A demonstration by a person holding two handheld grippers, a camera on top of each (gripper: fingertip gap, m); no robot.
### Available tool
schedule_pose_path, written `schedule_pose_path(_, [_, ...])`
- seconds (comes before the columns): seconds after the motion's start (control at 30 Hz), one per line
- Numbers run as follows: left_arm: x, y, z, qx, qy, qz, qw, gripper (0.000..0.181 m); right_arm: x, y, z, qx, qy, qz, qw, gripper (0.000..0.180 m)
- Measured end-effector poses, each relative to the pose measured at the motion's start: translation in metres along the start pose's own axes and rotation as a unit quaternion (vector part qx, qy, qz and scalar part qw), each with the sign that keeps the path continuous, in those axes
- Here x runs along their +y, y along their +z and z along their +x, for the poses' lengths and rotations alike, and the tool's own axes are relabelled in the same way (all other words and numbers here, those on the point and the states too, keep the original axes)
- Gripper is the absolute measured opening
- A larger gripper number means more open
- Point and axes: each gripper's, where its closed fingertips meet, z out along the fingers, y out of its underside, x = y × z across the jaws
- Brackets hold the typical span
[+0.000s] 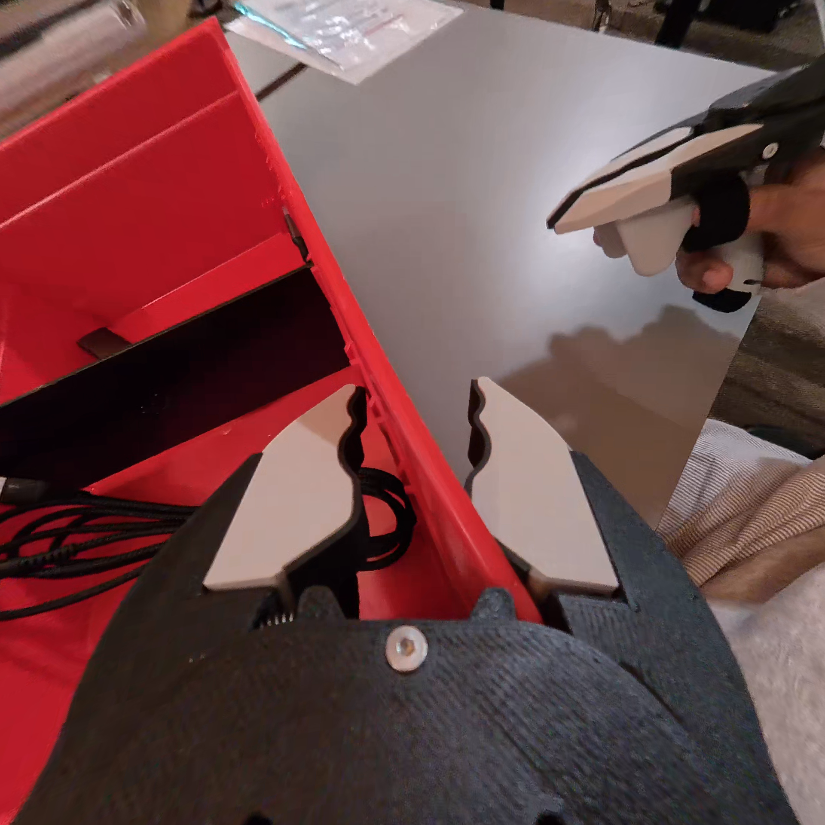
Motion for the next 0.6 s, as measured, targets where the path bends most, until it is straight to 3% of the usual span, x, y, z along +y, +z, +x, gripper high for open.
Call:
schedule_pose_path(0.2, [0.022,0.028,0.012,0.01,0.001,-0.016,1.0,0.052,0.003,0.003,0.005,0.006,-0.001,-0.007,1.0,0.012])
schedule_pose_path(0.37, [0.034,0.049,0.029,0.038,0.022,-0.011,0.999,0.075,0.006,0.006,0.003,0.003,0.001,-0.012,1.0,0.012])
schedule_pose_path(0.43, [0.024,0.045,0.037,0.056,0.06,0.014,0.997,0.078,0.007,0.006,0.002,0.007,-0.007,-0.015,1.0,0.012])
schedule_pose_path(0.5, [0.005,0.031,0.037,0.057,0.075,0.04,0.995,0.095,0.008,0.005,0.002,0.012,-0.016,-0.016,1.0,0.013])
schedule_pose_path(0.6, [-0.03,-0.006,0.024,0.06,0.056,0.111,0.99,0.105,0.009,0.001,0.004,0.019,-0.018,-0.014,1.0,0.013])
